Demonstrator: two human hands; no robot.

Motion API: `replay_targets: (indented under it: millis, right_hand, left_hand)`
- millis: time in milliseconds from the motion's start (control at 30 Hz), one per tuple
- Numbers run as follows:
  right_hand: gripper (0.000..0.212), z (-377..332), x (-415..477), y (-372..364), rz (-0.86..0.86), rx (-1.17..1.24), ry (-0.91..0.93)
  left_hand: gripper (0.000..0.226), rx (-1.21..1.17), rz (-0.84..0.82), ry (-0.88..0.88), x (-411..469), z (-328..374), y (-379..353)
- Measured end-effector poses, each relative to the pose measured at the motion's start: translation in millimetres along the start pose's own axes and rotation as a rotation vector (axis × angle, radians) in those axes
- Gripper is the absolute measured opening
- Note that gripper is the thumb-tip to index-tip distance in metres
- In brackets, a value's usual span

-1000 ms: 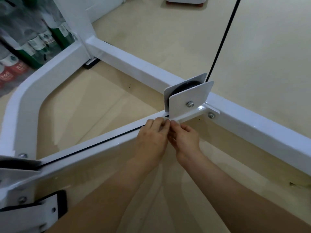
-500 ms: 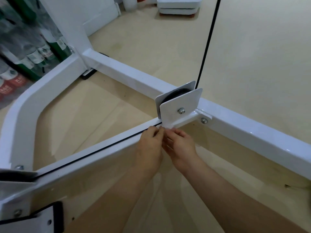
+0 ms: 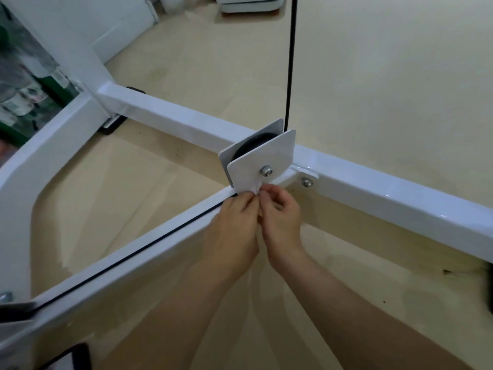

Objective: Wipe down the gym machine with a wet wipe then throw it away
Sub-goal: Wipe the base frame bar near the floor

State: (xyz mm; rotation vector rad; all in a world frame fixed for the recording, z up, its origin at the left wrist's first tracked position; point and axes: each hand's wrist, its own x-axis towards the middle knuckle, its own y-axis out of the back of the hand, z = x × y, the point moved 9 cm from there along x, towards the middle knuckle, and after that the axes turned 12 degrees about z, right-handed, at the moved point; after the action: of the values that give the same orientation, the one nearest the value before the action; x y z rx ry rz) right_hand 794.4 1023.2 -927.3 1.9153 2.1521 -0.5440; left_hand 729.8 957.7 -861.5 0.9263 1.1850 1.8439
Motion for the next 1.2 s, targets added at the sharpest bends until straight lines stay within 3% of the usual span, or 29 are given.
replay_targets:
  millis: [133, 200, 267, 434, 534, 634, 734, 901, 1001, 1101, 1201]
  right_hand:
    - [0.004, 3, -3, -4, -0.031, -0.045, 0.03]
    - [0.014, -4, 2, -1, 0.003, -0.058, 0.023]
    - [0.02, -18, 14, 7, 0.078, -0.12, 0.083]
    - [0.009, -49, 47, 42, 0.345, -0.249, 0.253]
    - [0.009, -28, 21, 12, 0.225, -0.268, 0.348]
    - [0.006, -7, -6, -13, 0.108, -0.272, 0.38]
    - [0.008, -30, -5, -12, 0.015, -0.394, 0.575]
    - [0.008, -99, 40, 20, 0.16, -0.635, 0.912]
    - [0.003, -89, 42, 11, 0.18, -0.847, 1.028]
    - [0.006, -81, 38, 11, 0.181, -0.797, 1.003]
    - [0.012, -68, 44, 26, 0.105, -0.674, 0.74]
  left_hand:
    - [0.081, 0.008, -0.099, -0.014, -15, -20, -3]
    - [0.085, -0.033, -0.129, 0.005, -19, -18, -1]
    - [0.087, -0.069, -0.152, 0.024, -20, -9, 2]
    - [0.09, 0.018, -0.163, -0.019, -14, 9, 1]
    - [0.081, 0.042, -0.13, -0.06, -12, 4, 0]
    - [0.078, -0.016, -0.111, 0.048, -13, -10, -1]
    - [0.08, -0.049, -0.088, 0.1, -15, -7, 2]
    - [0.076, 0.132, -0.161, 0.16, -9, 5, -2]
    - [0.077, 0.154, -0.165, 0.16, -11, 4, 0]
    - [0.075, 0.123, -0.167, 0.109, -15, -2, 5]
    - [0.071, 0.145, -0.185, 0.088, -23, -17, 13]
